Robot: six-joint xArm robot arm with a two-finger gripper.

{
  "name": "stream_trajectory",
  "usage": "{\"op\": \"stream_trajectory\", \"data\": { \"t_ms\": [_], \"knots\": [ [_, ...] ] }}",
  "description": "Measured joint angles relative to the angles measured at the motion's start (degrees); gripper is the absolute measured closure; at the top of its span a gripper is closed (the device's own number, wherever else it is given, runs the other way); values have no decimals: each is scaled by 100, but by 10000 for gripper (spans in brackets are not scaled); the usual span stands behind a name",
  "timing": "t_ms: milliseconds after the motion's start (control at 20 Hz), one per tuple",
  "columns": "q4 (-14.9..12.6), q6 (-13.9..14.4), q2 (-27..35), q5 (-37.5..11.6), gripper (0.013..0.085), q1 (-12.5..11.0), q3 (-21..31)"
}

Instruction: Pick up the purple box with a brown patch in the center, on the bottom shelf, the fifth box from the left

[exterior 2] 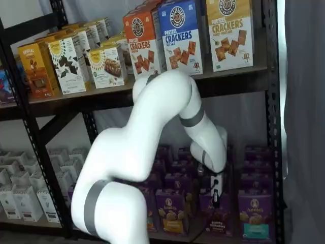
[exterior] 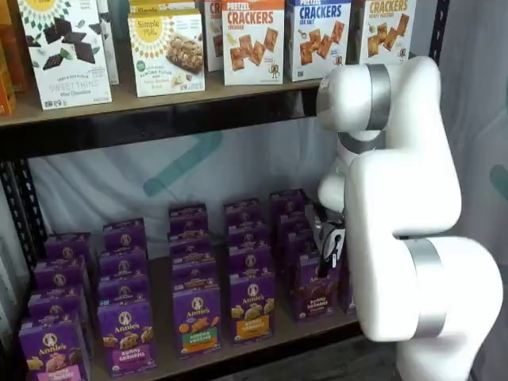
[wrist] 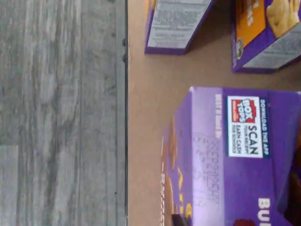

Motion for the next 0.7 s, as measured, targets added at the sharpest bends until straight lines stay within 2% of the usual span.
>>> {"op": "stream_trajectory", "data": {
  "t_ms": [50,150,250,400,700],
  "knots": [
    [-115,93,-28,-14,690,-7,32],
    [-134,97,-95,-78,690,-11,123],
    [62,-95,-197,-261,690,-9,290],
    [212,-255,-317,-365,690,-19,468],
    [306,-367,-522,-489,690,-20,810]
  ]
}}
